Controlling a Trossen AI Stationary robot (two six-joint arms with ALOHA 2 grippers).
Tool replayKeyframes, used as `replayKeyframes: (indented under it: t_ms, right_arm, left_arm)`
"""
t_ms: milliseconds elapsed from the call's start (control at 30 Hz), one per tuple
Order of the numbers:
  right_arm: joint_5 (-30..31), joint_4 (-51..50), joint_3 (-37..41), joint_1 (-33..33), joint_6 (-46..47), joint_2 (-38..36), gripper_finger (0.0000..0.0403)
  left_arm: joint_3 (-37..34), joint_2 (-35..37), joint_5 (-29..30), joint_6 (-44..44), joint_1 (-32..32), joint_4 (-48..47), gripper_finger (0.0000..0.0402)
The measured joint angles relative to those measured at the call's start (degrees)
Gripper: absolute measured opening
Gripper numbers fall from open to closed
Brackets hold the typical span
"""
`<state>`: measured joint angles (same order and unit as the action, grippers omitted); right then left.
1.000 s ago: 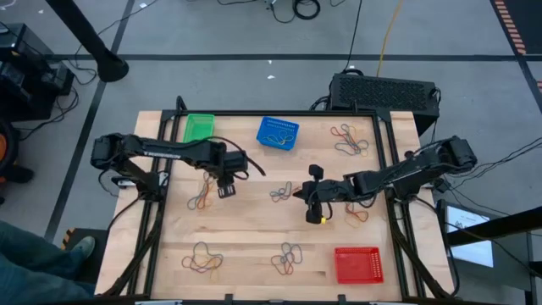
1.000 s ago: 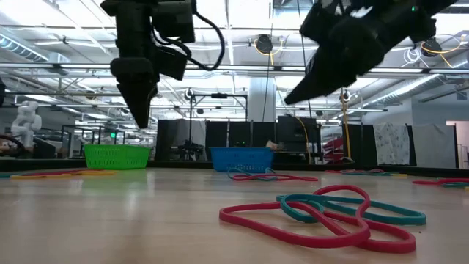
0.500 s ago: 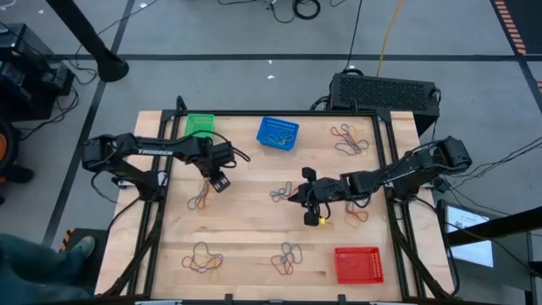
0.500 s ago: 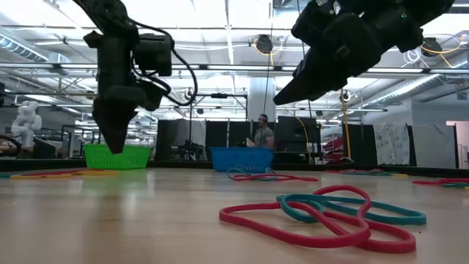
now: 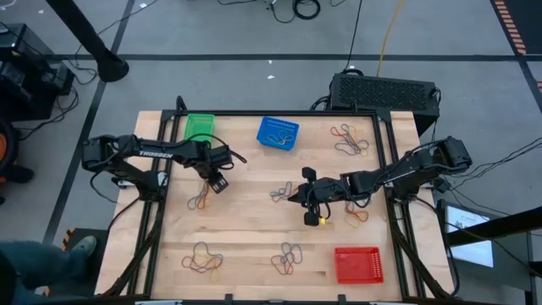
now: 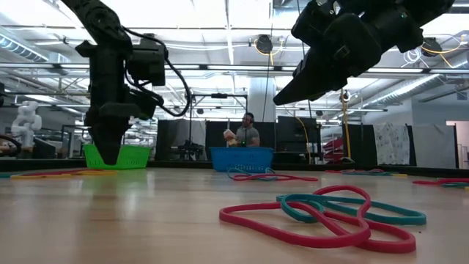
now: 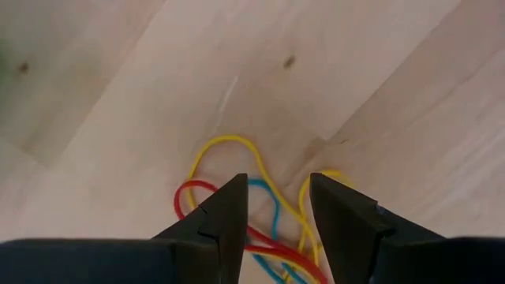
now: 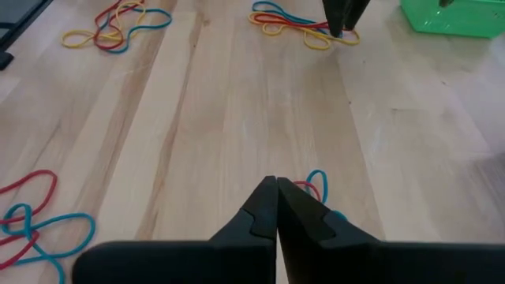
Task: Sort rubber bands into baskets
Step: Put the yellow rubber band into the blue bin
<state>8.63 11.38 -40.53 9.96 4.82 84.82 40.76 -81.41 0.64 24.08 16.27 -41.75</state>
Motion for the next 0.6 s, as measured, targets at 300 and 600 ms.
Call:
replayKeyframes:
  t_ms: [300,600]
  right_arm:
    - [0.0,0.0,0.0,0.0,0.0,0.0,0.0000]
    - [0.0,-0.1,0.0,0.0,0.0,0.0,0.0000]
  left_arm:
    - [-0.3,0.0,0.2,-0.4,0.0,1.7,0.0124]
    - [-0.3,-3.7,2.3,-1.0,0.0,3.0,0.0093]
